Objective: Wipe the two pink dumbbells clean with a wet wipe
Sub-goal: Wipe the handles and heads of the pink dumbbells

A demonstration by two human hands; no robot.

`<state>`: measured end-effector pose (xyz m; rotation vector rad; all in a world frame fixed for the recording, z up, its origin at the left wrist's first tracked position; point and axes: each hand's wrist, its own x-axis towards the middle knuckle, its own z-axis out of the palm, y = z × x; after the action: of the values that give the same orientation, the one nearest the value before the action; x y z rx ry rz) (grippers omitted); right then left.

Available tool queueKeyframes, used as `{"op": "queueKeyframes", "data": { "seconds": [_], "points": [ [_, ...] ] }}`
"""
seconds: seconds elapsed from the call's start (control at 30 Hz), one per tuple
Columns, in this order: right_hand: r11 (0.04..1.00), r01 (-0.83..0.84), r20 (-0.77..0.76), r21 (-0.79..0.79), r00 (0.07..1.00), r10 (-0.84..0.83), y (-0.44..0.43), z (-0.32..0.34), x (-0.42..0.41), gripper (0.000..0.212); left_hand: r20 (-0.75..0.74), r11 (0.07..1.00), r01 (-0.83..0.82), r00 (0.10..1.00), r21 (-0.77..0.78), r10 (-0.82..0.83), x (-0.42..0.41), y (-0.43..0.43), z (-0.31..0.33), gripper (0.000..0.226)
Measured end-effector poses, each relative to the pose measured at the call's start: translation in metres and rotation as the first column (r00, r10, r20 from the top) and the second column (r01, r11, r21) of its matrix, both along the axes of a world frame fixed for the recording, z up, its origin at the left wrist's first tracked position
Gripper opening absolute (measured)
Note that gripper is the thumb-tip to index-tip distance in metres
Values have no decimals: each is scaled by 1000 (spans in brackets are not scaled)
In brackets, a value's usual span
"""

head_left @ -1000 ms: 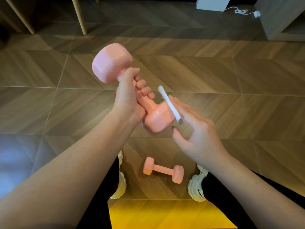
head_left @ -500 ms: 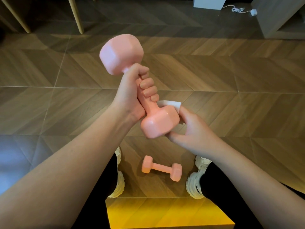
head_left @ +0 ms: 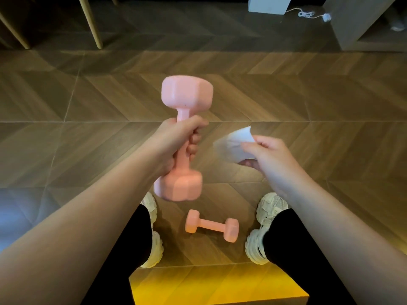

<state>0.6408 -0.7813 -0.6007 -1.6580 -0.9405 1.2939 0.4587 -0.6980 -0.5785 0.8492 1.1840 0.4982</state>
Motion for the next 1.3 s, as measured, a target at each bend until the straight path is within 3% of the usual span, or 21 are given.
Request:
{"op": "queueKeyframes", "data": {
  "seconds": [0.07, 0.2, 0.27, 0.3, 0.4, 0.47, 0.63, 0.93, 1.07, 1.2, 1.3],
  "points": [
    [993, 121, -14, 15, 993, -121, 3, 2, 5, 24, -44, 997, 69, 997, 32, -68, -3, -3, -1, 25],
    [976, 149, 161, 159, 971, -174, 4, 8, 9, 23, -68, 984, 166, 984, 61, -162, -8, -12, -3, 56],
    [963, 128, 222, 238, 958, -182, 3, 15, 5, 47, -80, 973, 180, 982, 145, -170, -8, -17, -5, 62],
    [956, 101, 211, 277, 964, -163, 1, 19, 1, 52, -95, 959, 195, 979, 206, -178, -7, -19, -6, 62],
    [941, 19, 192, 337, 978, -88, -4, 23, -10, 30, -201, 878, 282, 955, 388, -218, -7, -20, -8, 62],
    [941, -82, 180, 328, 983, 23, -7, 19, -10, 36, -259, 829, 311, 943, 466, -208, -8, -19, -9, 61],
    [915, -115, 82, 387, 993, 90, -5, 20, -6, 37, -357, 713, 388, 912, 585, -204, -12, -26, -13, 45],
    [910, -129, 106, 394, 990, 94, -5, 13, -8, 36, -419, 641, 427, 891, 638, -177, -8, -29, -12, 43],
    [908, -110, 124, 404, 990, 65, -8, 11, -9, 38, -432, 686, 406, 890, 604, -147, -7, -25, -12, 51],
    [915, -83, 87, 395, 995, 53, -5, 12, -9, 36, -441, 635, 431, 884, 641, -156, -5, -28, -11, 45],
    [910, -83, 89, 405, 995, 51, -7, 12, -9, 37, -436, 666, 405, 890, 627, -131, -2, -27, -11, 50]
  ]
}}
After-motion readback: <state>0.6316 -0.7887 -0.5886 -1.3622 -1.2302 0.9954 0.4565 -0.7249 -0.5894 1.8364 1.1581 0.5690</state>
